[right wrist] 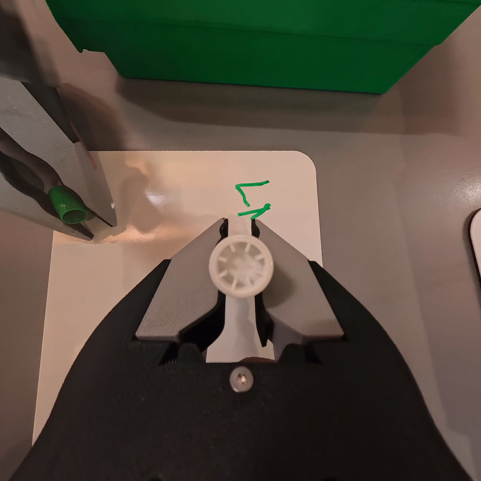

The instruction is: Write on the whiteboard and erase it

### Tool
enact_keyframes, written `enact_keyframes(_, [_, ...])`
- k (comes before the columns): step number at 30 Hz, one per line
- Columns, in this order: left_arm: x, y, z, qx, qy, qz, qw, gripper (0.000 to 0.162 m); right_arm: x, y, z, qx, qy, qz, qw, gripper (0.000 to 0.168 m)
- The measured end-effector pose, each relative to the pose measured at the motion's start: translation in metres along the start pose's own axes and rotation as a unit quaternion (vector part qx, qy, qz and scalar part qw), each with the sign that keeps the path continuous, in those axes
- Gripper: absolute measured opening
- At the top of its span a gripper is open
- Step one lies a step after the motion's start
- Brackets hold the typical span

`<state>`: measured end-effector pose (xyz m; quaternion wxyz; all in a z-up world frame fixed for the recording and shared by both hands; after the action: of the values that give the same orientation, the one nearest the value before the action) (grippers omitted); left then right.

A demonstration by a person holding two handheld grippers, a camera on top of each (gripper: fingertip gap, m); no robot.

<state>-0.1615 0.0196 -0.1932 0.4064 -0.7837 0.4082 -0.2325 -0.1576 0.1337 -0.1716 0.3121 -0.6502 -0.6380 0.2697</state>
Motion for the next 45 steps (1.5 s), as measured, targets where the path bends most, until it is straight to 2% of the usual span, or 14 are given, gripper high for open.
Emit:
enact_keyframes(7, [0.000,0.000,0.000,0.000,0.000,0.000,1.000,0.015,0.019,-0.006,-0.008,0.032,0.038,0.015,0.999,0.014])
enact_keyframes(11, [0.000,0.000,0.000,0.000,0.001,-0.001,1.000,0.015,0.030,0.004,-0.008,0.011,0.058,0.020,0.998,0.014])
enact_keyframes(17, [0.000,0.000,0.000,0.000,0.002,-0.001,1.000,0.015,0.029,0.006,-0.004,0.001,0.050,0.020,0.999,0.014])
enact_keyframes(27, [0.000,0.000,0.000,0.000,0.001,0.001,1.000,0.015,0.001,0.006,-0.006,-0.003,0.018,0.006,1.000,0.015])
enact_keyframes(34, [0.000,0.000,0.000,0.000,0.001,0.000,1.000,0.015,0.021,-0.002,-0.012,0.021,0.055,0.020,0.998,0.014])
enact_keyframes(45, [0.001,0.000,0.000,0.000,0.005,-0.004,1.000,0.015,0.031,0.004,-0.002,-0.004,0.064,0.021,0.998,0.014])
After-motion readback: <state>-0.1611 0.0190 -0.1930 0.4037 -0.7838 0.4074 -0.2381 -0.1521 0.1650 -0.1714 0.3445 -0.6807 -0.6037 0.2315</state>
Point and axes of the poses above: each gripper's, where its closed fingertips meet, z out along the fingers, y out of its underside, x = y × z across the jaws, the point moved 1 cm from there along -z, back along the fingers, and after that the axes turned 7 degrees about x, right-handed, at the moved point
